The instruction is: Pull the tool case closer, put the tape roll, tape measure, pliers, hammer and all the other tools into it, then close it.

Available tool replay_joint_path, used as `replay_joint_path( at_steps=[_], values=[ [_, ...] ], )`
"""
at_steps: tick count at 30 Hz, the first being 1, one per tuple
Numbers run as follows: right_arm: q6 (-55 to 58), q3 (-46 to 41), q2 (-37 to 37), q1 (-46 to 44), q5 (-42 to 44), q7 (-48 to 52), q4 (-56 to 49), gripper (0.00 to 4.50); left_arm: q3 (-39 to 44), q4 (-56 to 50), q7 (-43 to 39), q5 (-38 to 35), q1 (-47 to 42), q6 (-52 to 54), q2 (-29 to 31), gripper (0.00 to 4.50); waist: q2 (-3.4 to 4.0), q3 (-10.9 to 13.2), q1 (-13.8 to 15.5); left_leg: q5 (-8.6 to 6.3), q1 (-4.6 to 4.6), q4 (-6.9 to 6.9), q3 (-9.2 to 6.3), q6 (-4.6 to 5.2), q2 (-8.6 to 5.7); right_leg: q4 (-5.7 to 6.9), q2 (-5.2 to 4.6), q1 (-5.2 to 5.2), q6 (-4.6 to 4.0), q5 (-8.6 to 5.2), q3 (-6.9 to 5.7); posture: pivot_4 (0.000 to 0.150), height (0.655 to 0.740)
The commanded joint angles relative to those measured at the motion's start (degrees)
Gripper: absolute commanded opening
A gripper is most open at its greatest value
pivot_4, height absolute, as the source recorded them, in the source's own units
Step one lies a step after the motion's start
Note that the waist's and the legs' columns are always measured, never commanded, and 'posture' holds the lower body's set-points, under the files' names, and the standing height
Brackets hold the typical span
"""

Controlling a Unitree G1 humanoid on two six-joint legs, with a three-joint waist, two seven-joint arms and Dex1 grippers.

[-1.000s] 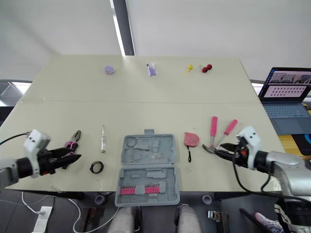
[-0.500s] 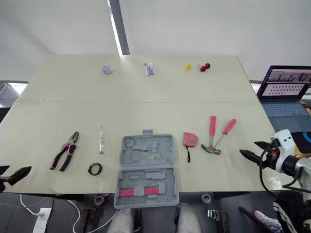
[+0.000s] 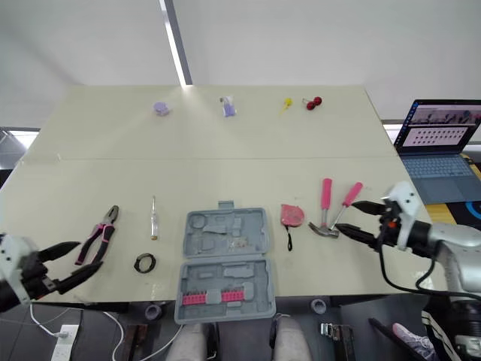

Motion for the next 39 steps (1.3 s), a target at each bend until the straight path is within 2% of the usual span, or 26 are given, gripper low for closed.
replay_joint_path(
  at_steps=[1, 8, 11, 12, 22, 25, 27, 39],
  values=[
    [3.7, 3.7, 1.3, -3.0, 3.2, -0.1, -9.8, 4.46, -3.2, -3.1, -1.8, 0.9, -0.2, 0.1, 1.9, 4.50, 0.01, 0.0, 0.0, 0.00, 0.00, 0.02, 0.00, 0.00, 0.00, 0.01, 0.00, -0.01, 0.00, 0.00, 0.00, 0.150, 0.7400],
    [8.4, 12.3, 5.8, -9.5, 4.6, -1.8, -19.3, 4.46, -10.3, -5.6, 1.2, 5.5, -1.0, -5.1, -0.6, 4.50, -0.04, 0.0, 0.2, -0.01, 0.00, 0.08, -0.02, 0.00, -0.02, -0.07, -0.07, -0.16, 0.00, 0.00, -0.03, 0.150, 0.7400],
    [9.4, 15.7, 7.1, -11.4, 4.1, -2.1, -21.7, 4.50, -11.7, -8.7, 3.6, 6.0, 0.6, -4.6, -2.9, 3.72, -0.05, 0.0, 0.4, -0.01, 0.00, 0.09, -0.03, 0.00, -0.02, -0.03, -0.09, -0.09, 0.00, 0.00, -0.04, 0.150, 0.7400],
    [9.7, 16.4, 7.5, -12.0, 4.1, -2.2, -22.2, 4.50, -12.3, -9.1, 4.2, 7.0, 1.2, -5.4, -3.3, 3.34, -0.05, 0.0, 0.4, 0.00, -0.01, 0.12, -0.02, 0.00, -0.02, 0.01, -0.09, -0.05, 0.00, 0.00, -0.03, 0.150, 0.7400],
    [11.2, 18.4, 6.9, -13.6, 4.3, -0.5, -22.8, 4.50, -12.9, -12.3, 4.0, 7.7, 2.5, -5.8, -1.8, 3.34, -0.05, 0.0, 1.2, -0.02, -0.01, 0.32, -0.10, 0.02, 0.02, 0.13, -0.05, -0.17, -0.01, -0.01, -0.07, 0.150, 0.7400],
    [11.2, 18.8, 6.8, -13.5, 4.3, -0.4, -22.7, 4.50, -13.0, -12.1, 3.0, 8.2, 3.0, -6.5, -0.6, 2.51, -0.05, 0.0, 1.2, -0.02, -0.01, 0.31, -0.10, 0.02, 0.02, 0.13, -0.05, -0.16, -0.01, -0.01, -0.07, 0.150, 0.7400],
    [11.1, 19.0, 6.8, -13.4, 4.2, -0.4, -22.7, 4.50, -13.4, -11.6, 2.6, 9.0, 3.1, -6.8, 0.2, 1.56, -0.05, 0.0, 1.2, -0.02, -0.01, 0.30, -0.10, 0.02, 0.03, 0.13, -0.02, -0.17, -0.02, -0.01, -0.07, 0.150, 0.7400],
    [12.0, 18.8, 5.7, -12.8, 4.4, -0.7, -23.9, 4.50, -13.2, -8.1, 3.8, 9.5, 1.0, -5.4, 1.0, 1.56, -0.04, 0.0, 1.2, -0.02, -0.01, 0.30, -0.10, 0.02, 0.04, 0.13, -0.02, -0.18, -0.02, -0.01, -0.07, 0.150, 0.7400]
  ],
)
